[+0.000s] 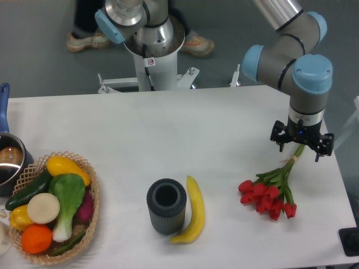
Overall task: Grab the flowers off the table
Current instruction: 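Lower the open gripper down onto the green tulip stems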
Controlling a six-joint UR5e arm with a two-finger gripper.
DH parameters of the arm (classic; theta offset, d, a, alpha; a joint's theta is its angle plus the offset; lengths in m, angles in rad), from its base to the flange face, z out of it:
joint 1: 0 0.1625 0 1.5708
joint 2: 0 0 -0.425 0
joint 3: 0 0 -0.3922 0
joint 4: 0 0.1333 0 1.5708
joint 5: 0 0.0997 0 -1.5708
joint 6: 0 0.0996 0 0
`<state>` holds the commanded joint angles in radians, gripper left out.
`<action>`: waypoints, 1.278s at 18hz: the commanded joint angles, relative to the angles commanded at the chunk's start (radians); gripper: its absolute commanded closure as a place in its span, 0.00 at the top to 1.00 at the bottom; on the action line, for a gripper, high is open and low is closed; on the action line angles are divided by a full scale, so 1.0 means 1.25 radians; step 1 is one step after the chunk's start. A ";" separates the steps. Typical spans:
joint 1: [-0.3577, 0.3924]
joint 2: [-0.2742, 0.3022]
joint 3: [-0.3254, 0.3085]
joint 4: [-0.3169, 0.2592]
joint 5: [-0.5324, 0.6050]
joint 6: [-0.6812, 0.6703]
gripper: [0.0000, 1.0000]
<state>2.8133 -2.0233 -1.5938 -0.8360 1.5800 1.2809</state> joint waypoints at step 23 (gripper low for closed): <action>-0.012 -0.048 -0.074 0.067 -0.070 0.068 1.00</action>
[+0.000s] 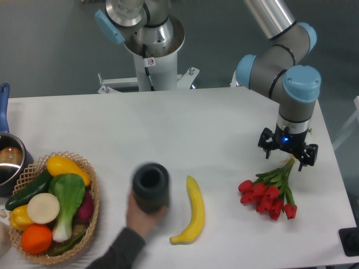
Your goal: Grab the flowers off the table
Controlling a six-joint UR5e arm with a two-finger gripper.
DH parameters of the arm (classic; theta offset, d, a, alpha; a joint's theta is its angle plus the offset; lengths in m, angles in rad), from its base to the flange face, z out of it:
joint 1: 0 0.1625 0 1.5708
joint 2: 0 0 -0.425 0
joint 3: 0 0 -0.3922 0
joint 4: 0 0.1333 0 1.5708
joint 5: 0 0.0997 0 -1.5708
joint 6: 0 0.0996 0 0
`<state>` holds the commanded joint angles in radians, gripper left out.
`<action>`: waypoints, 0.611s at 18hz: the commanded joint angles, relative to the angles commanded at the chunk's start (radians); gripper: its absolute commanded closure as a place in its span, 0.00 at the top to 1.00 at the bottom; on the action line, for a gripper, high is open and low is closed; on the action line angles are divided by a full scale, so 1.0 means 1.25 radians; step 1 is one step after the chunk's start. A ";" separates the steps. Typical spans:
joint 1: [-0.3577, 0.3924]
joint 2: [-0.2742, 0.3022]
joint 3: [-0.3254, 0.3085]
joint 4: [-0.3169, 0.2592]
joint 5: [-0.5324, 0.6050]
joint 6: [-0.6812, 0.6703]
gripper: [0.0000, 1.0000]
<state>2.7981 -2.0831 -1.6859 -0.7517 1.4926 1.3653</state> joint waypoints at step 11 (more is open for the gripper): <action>-0.021 -0.074 0.048 0.009 0.002 -0.002 1.00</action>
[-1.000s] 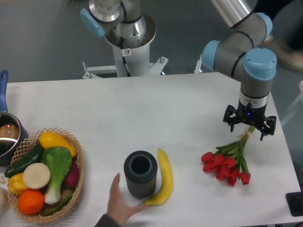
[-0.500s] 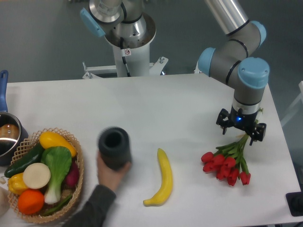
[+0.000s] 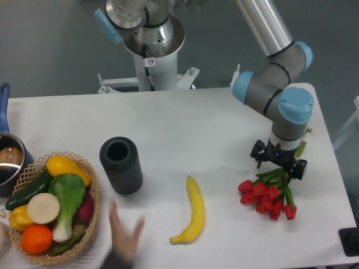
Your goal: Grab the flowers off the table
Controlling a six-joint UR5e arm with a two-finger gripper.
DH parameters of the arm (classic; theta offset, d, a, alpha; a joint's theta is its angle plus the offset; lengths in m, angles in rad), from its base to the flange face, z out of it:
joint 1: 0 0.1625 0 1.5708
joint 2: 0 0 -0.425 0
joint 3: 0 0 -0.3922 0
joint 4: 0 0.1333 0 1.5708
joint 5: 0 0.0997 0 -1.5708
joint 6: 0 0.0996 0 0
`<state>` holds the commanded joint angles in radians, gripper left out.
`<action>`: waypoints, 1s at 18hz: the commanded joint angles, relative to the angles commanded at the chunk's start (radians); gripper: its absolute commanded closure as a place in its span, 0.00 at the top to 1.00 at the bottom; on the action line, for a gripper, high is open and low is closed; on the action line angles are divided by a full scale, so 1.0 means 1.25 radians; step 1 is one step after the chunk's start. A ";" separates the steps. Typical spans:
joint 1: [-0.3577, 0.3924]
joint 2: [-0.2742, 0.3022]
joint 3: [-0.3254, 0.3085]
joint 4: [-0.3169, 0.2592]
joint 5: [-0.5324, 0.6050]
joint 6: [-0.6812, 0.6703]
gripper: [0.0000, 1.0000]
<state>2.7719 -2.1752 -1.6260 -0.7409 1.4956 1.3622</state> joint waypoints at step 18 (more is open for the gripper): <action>0.046 0.125 -0.015 -0.008 0.004 -0.011 0.00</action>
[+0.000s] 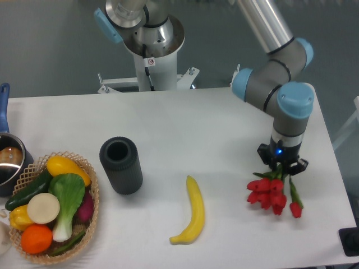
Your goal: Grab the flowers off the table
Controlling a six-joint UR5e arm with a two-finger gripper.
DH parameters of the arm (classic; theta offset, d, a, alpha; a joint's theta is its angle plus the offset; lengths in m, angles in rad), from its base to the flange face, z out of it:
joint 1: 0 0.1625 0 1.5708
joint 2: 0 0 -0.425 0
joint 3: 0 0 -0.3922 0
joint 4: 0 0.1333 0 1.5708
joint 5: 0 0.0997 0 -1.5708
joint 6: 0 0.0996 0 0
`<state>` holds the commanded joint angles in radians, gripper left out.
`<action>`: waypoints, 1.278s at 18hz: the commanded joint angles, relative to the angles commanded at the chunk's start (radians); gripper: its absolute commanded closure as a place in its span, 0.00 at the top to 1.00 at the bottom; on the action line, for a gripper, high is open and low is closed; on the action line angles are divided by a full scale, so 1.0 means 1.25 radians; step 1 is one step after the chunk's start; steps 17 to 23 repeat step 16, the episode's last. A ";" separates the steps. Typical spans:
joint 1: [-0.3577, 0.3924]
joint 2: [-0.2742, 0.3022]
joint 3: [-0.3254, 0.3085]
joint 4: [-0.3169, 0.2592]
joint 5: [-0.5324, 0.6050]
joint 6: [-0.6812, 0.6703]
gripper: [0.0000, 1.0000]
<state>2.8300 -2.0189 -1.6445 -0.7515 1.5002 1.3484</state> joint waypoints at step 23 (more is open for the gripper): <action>0.007 0.004 0.210 -0.270 0.050 -0.093 0.00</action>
